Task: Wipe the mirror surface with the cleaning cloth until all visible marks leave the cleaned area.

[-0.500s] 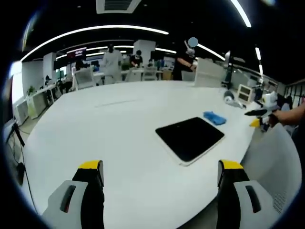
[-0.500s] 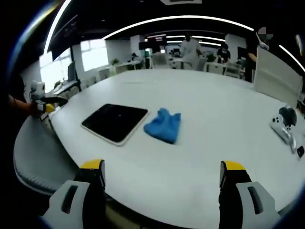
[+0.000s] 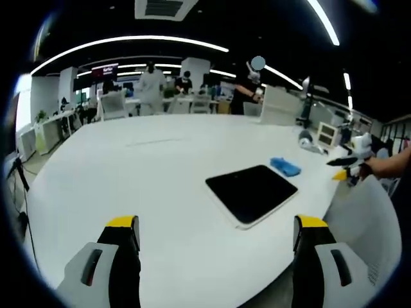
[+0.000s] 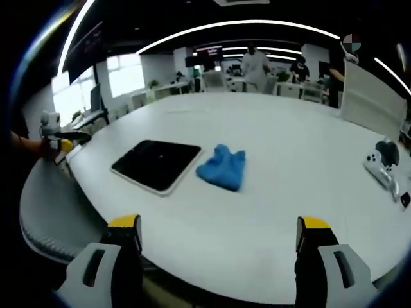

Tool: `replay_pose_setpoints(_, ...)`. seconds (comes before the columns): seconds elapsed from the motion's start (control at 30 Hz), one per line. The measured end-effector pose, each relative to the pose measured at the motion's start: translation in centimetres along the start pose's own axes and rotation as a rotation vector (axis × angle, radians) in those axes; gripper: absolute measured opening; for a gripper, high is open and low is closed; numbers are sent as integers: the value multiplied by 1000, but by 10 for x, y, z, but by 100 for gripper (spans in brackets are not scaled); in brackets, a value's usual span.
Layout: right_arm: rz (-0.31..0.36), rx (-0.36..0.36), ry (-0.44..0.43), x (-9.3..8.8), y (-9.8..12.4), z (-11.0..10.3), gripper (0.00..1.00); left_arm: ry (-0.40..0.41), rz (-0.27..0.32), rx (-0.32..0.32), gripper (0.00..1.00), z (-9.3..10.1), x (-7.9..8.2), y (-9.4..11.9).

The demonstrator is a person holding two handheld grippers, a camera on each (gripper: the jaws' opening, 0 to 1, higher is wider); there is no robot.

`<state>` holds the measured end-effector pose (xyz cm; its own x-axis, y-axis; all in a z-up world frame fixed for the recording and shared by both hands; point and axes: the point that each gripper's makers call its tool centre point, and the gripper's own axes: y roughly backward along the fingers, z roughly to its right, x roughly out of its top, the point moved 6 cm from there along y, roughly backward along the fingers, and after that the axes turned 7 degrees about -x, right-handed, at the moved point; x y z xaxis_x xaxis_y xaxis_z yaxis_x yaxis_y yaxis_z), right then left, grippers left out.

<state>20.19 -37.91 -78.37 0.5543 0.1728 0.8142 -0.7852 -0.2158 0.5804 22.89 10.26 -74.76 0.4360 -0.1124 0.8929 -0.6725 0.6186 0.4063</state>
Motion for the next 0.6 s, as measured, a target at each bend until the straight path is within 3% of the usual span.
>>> replay_pose_setpoints(0.37,0,9,11,-5,3,-6,100,-24,-8,-8,100,3,-1,-1)
replay_pose_setpoints(0.6,10,5,-1,-3,4,-4,100,7,-8,-12,100,3,-2,-2)
